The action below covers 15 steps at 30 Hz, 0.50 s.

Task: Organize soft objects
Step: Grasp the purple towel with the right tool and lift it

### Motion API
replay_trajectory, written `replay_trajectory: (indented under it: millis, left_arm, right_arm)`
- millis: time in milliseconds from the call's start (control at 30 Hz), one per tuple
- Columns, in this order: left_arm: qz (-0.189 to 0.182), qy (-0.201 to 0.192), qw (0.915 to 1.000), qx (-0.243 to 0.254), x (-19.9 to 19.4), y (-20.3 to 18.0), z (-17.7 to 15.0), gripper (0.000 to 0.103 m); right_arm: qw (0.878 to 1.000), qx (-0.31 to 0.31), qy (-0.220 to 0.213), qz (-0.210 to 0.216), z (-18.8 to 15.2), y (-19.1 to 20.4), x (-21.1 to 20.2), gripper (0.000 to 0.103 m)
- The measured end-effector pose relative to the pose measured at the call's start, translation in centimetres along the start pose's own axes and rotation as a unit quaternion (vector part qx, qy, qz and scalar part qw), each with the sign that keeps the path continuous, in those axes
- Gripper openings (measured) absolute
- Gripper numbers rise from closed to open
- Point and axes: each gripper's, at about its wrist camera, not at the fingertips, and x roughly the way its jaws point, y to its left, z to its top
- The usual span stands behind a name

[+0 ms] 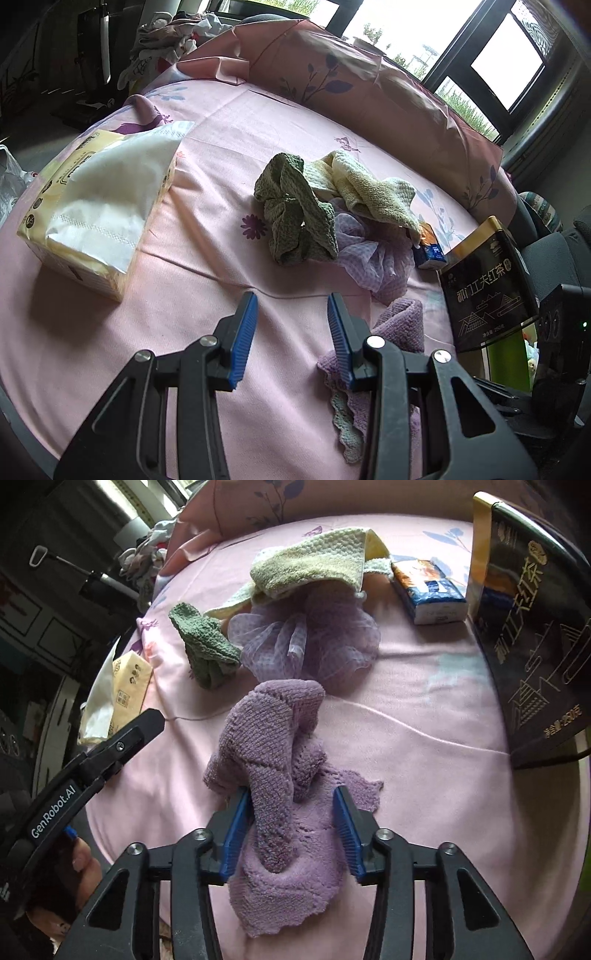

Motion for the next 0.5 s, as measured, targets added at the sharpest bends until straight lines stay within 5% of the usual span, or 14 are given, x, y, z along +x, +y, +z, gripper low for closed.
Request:
replay_trajectory:
  millis: [33,133,267,500]
  left_arm:
    - [-0.008,0.004,1.0000,0.002,0.0,-0.1,0.0,0.036]
    - [-0.044,0.021,0.9988,0.010,-0.1,-0.6,-0.3,0.036]
    - [-0.096,0.061,0.9927,0.040,0.2,-1.9,-0.9,0.039]
    - [-0.126,0.151,0.9747,0.105,2.7,-5.6,-3.7,0.039]
  right_arm:
    - [1.000,0.001,-0.019,-0.012,0.0,-0.2,-0.8,0.070]
    - [0.998,0.013,-0.057,-0.033,0.1,-1.1,-2.9,0.070]
    - [0.996,0.036,-0.078,0.017,0.3,-2.4,-4.6,0.070]
    - [0.995,0.071,-0.011,0.068,0.5,-3.4,-1.6,0.070]
